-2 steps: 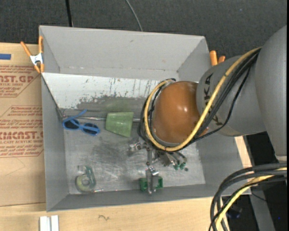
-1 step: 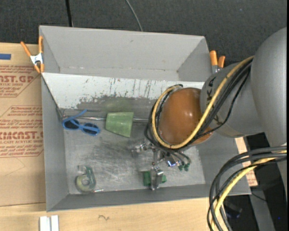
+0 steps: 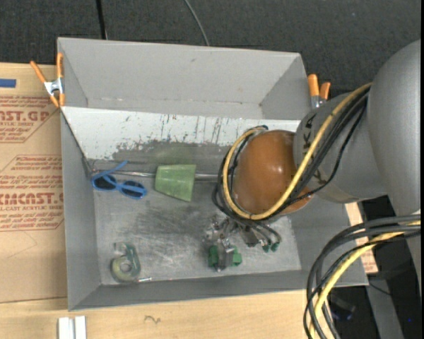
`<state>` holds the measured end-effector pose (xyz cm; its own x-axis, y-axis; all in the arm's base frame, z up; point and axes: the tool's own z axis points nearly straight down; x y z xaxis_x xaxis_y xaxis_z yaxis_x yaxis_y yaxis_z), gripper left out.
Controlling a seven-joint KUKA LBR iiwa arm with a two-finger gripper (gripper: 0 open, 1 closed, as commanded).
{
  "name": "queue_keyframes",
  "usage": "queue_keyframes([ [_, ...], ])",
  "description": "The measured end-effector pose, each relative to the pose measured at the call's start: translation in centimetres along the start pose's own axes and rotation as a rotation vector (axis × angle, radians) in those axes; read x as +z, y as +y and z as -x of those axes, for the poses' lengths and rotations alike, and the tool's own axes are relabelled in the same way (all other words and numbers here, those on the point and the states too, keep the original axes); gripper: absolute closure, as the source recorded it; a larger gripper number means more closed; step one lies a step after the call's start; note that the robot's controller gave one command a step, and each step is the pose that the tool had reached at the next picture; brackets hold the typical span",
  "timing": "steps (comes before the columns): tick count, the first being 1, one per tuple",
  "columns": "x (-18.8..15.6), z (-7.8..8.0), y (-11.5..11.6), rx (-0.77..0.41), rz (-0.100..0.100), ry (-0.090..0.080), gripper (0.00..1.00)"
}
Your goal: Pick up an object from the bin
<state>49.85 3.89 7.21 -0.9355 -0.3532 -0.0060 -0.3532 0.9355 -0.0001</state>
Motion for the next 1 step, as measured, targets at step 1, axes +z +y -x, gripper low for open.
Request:
queue_keyframes([
  [1,-17.12,-0.77,-5.12,-0.165,-0.004,-0.002,1.00],
])
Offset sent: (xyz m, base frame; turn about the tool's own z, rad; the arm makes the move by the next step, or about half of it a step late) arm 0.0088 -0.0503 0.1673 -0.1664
